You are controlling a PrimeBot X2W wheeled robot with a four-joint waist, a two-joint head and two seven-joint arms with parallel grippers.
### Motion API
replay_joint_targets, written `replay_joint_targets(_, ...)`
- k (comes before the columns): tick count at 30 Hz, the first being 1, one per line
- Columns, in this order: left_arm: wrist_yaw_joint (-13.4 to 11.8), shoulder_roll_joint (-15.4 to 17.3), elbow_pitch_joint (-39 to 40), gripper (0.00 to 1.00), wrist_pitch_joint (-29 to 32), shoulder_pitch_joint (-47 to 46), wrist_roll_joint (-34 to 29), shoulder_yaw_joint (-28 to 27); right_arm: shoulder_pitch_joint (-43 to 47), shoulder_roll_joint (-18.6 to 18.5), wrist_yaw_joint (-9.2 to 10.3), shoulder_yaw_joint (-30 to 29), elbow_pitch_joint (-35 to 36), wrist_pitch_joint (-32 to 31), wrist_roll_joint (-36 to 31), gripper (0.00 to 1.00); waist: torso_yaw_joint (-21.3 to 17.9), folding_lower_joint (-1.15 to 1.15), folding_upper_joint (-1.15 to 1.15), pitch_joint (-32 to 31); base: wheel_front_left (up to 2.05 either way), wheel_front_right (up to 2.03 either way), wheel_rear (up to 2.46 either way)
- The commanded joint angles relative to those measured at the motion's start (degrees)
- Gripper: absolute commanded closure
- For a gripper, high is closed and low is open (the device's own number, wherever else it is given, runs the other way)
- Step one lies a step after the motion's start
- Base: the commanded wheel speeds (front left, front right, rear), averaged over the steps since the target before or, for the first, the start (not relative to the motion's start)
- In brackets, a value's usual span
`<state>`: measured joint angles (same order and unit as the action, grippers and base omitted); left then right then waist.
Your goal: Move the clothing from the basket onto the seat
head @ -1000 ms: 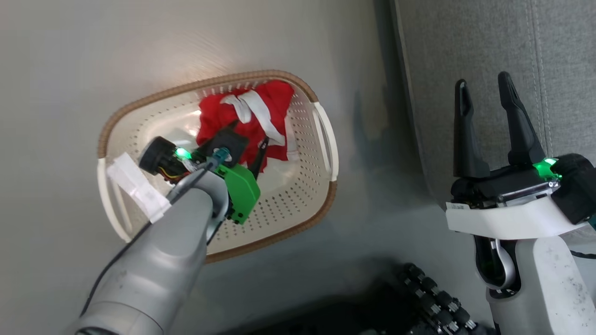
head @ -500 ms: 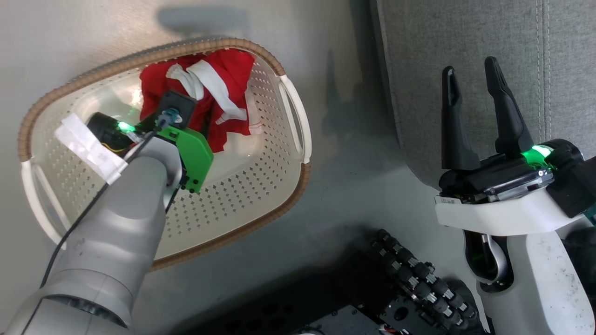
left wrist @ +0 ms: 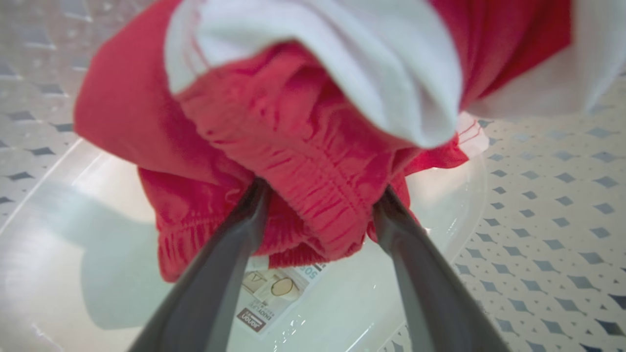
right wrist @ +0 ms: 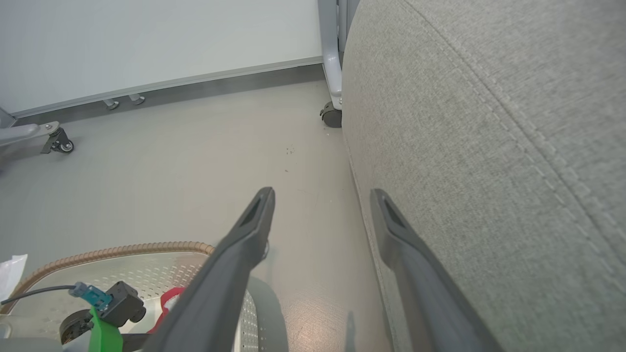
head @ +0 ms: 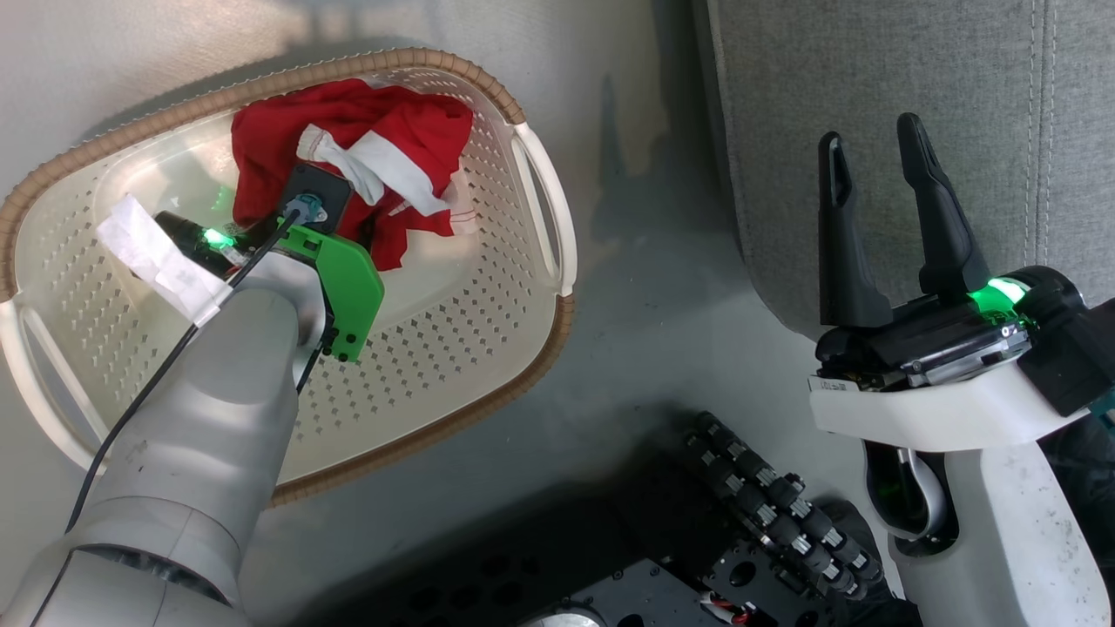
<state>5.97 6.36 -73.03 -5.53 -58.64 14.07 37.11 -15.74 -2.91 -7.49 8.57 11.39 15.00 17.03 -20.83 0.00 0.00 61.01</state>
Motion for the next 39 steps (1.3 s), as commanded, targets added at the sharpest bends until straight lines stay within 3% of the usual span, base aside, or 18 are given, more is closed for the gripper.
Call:
replay_joint_targets(1,0.1,0.5,-0.3,0.00,0.7,-0.8,0.3,0.2,0.4,0.0,0.00,-0.1,0.3,0.3,-0.1,0.00,0.1,0.00,0.00,0.1,0.00,0.00,0.00)
replay_joint_targets(2,0.3,0.5,-0.4,0.00,0.8,-0.9,0.4,0.4,0.5,0.0,0.00,-0.2,0.4,0.3,-0.2,0.00,0.1,0.00,0.00,0.1,0.00,0.00,0.00)
replay_joint_targets(3,0.4,0.5,-0.4,0.55,0.5,-1.0,0.7,0.3,0.5,0.0,0.00,-0.3,0.5,0.3,-0.2,0.00,0.1,0.00,0.00,0.1,0.00,0.00,0.00)
replay_joint_targets(4,0.6,0.5,-0.4,0.98,0.6,-1.0,0.9,0.3,0.5,0.0,0.00,-0.3,0.5,0.3,-0.2,0.00,0.1,0.00,0.00,0.1,0.00,0.00,0.00)
replay_joint_targets(17,1.1,1.9,-0.6,1.00,-2.0,-1.5,1.7,1.5,-1.0,0.0,0.00,0.1,0.5,0.3,-0.5,0.00,-0.7,0.00,0.00,-1.9,0.00,0.00,0.00)
replay_joint_targets(28,1.5,0.3,2.2,1.00,-8.8,3.9,2.7,3.3,0.4,0.0,0.00,-1.5,-1.6,0.3,-3.1,0.00,2.6,0.00,0.00,-11.2,0.00,0.00,0.00)
replay_joint_targets(34,1.6,0.2,8.2,1.00,-9.7,8.0,3.8,3.7,2.0,0.0,0.00,-2.5,-2.9,0.3,-4.9,0.00,4.9,0.00,0.00,-17.0,0.00,0.00,0.00)
replay_joint_targets(39,1.6,1.6,18.1,1.00,-9.7,12.7,3.8,2.9,3.4,0.0,0.00,-3.7,-3.7,-0.2,-6.0,0.00,7.1,0.00,0.00,-21.8,0.00,0.00,0.00)
